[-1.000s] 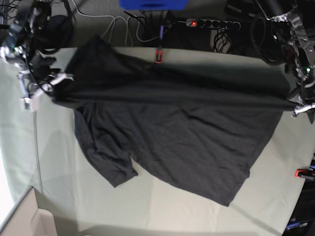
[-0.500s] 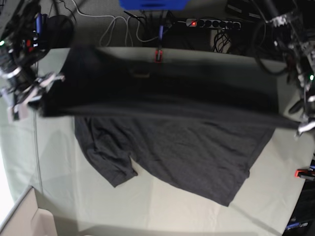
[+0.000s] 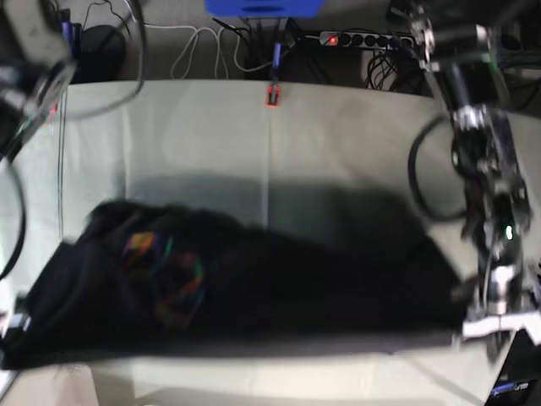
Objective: Layout the t-shirt on the table in an organized manner, then fold the t-shirt properly
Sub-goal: 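Raise the shirt high with both grippers and swing it away from the robot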
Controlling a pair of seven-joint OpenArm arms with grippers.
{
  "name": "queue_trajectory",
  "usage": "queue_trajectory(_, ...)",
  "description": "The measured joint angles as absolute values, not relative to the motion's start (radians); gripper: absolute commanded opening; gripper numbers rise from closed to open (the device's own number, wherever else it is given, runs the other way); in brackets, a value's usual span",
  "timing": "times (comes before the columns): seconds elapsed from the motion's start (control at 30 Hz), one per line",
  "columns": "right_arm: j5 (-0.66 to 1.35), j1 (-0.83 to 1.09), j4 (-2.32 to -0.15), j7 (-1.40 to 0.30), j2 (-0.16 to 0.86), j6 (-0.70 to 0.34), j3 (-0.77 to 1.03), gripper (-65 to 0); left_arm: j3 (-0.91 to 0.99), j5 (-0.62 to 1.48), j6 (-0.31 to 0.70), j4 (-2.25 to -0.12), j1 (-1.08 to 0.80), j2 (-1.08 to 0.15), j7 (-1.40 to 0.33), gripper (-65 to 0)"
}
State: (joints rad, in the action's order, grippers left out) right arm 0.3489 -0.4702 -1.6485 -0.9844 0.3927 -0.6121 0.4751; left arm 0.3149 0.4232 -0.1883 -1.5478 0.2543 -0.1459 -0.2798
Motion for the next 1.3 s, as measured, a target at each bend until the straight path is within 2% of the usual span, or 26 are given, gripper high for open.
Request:
queue_trajectory(0.2, 0.345, -0.757, -1.382, -0.976, 0.457, -0.609, 0.380, -65.0, 0.207, 0.425, -0.190, -1.370, 0.502, -0.163, -0.285, -64.9)
queue_trajectory(0.47, 0.338, -1.085, -1.054, -0.796, 0.465, -0.606, 0.259, -64.0, 0.105, 0.424, -0.190, -1.029, 0.853, -0.163, -0.282, -64.9)
queue_trajectory(0.67, 0.336, -1.260, -0.863, -0.619, 0.472, -0.605, 0.177, -63.4, 0.095, 0.422, -0.197, -0.943, 1.002, -0.160, -0.281, -64.9)
queue_trajectory(0.77, 0.350, -1.279, -0.794, -0.527, 0.471, -0.606, 0.127, -63.4, 0.095, 0.423, -0.198, -0.927, 1.053, -0.155, -0.287, -64.9)
queue_trajectory(0.97, 0.326, -1.247, -0.759, -0.553, 0.469, -0.606, 0.122, -63.4, 0.095, 0.422, -0.196, -0.932, 1.109, -0.160, -0.277, -64.9)
queue_trajectory(1.1, 0.344, -1.266, -0.771, -0.537, 0.506, -0.606, 0.129, -63.5, 0.095, 0.421, -0.196, -0.932, 1.106, -0.167, -0.287, -64.9)
queue_trajectory(1.2, 0.341, -1.238, -0.851, -0.577, 0.507, -0.606, 0.158, -63.5, 0.098, 0.419, -0.196, -0.945, 1.090, -0.172, -0.279, -64.9)
queue_trajectory(1.3, 0.354, -1.127, -0.968, -0.603, 0.497, -0.606, 0.231, -63.5, 0.094, 0.421, -0.189, -0.985, 1.024, -0.186, -0.278, -64.9)
